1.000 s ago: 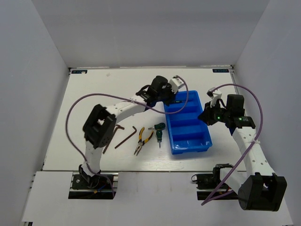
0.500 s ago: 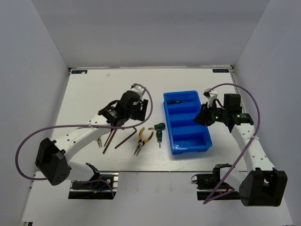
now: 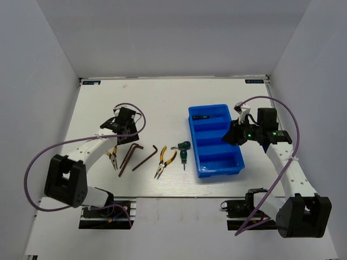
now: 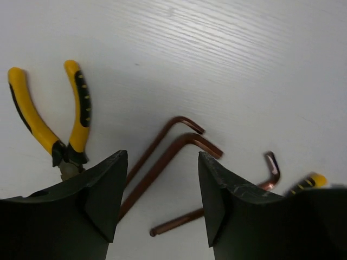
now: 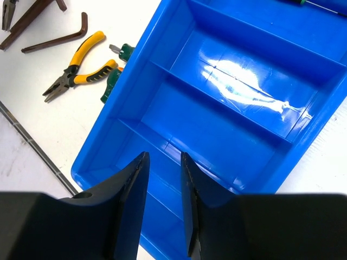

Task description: Sort the tools into containers

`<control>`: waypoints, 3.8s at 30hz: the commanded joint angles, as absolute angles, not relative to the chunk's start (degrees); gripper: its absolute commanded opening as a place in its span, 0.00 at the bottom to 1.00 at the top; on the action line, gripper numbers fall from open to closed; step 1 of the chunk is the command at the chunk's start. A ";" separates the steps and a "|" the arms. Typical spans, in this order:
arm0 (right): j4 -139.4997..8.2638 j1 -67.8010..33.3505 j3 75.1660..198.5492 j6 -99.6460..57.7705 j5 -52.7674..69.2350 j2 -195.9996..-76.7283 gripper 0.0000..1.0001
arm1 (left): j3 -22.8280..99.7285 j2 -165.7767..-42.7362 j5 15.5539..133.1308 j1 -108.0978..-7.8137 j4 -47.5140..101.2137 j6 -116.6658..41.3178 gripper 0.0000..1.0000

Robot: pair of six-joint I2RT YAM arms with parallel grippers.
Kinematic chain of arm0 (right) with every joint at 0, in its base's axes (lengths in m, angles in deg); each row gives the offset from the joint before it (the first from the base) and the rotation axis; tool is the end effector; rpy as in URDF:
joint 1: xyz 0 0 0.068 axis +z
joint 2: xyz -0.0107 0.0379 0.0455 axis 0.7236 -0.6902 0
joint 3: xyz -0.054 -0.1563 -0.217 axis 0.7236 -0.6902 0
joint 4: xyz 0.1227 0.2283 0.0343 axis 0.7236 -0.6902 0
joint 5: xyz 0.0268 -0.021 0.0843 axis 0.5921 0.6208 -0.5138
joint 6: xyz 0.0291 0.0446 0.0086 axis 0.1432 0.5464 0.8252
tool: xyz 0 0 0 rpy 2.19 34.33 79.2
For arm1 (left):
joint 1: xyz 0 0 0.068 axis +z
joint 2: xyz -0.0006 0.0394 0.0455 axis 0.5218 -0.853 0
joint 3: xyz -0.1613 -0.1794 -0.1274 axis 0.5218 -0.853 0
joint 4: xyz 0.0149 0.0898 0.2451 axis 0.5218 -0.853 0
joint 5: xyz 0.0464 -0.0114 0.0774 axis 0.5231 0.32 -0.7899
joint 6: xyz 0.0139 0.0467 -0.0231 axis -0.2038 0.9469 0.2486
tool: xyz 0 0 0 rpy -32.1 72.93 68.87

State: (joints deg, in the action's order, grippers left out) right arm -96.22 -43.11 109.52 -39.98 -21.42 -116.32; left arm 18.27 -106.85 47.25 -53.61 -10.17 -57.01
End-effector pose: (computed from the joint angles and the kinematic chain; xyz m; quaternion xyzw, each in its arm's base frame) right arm 0.2165 0.0339 0.2779 -0.2413 0.8472 0.2643 0.3926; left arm 0.2489 -0.0890 0.2241 -0.1139 0.9490 0.0310 0.2923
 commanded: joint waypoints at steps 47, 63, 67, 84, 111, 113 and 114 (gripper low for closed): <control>-95.61 -43.01 111.15 -39.09 -22.62 -111.36 0.58 | 30.25 -109.19 68.79 -37.16 -4.26 -40.69 0.00; -93.94 -43.28 110.44 -39.09 -17.96 -113.11 0.53 | 48.88 -117.43 99.66 -54.82 20.53 -46.48 0.00; -92.89 -43.27 110.35 -38.22 -12.54 -112.33 0.52 | 51.62 -122.10 95.27 -61.06 24.21 -47.63 0.00; -85.24 -43.71 106.40 -33.73 5.68 -108.28 0.27 | 54.87 -134.66 51.52 -84.44 36.70 -46.66 0.00; -84.80 -44.24 106.31 -33.20 7.00 -107.49 0.26 | 64.89 -153.21 10.01 -94.91 44.08 -40.77 0.00; -84.62 -44.33 106.22 -33.12 7.00 -107.23 0.26 | 66.03 -153.82 10.01 -94.91 44.08 -40.77 0.00; -84.62 -44.42 106.31 -33.11 6.91 -107.40 0.26 | 66.04 -153.83 10.01 -94.91 43.56 -40.77 0.00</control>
